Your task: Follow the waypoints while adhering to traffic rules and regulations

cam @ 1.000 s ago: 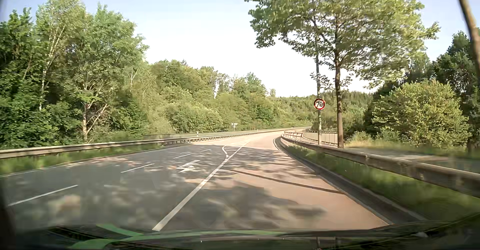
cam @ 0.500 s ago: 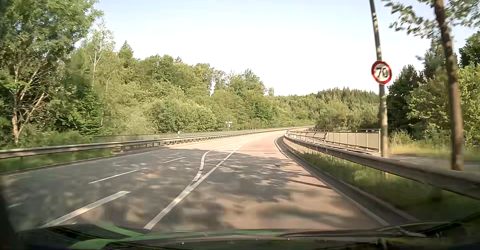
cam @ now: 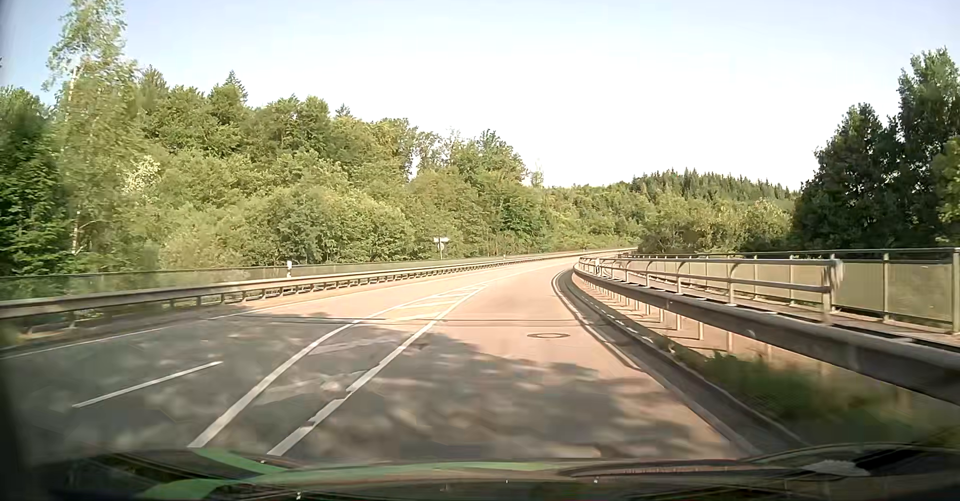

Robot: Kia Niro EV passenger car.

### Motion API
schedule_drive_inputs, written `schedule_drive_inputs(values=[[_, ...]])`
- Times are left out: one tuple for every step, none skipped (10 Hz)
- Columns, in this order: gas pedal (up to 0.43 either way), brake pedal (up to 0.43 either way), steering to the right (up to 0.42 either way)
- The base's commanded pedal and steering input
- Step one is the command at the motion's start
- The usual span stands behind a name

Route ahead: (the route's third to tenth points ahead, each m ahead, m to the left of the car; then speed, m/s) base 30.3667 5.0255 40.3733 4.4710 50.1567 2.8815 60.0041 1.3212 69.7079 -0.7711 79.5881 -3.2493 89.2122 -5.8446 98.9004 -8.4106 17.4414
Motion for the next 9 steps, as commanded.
schedule_drive_inputs(values=[[0.157,0.000,0.004],[0.157,0.000,0.004],[0.157,0.000,0.004],[0.157,0.000,0.004],[0.157,0.000,0.004],[0.157,0.000,0.005],[0.157,0.000,0.005],[0.169,0.000,0.006],[0.169,0.000,0.010]])
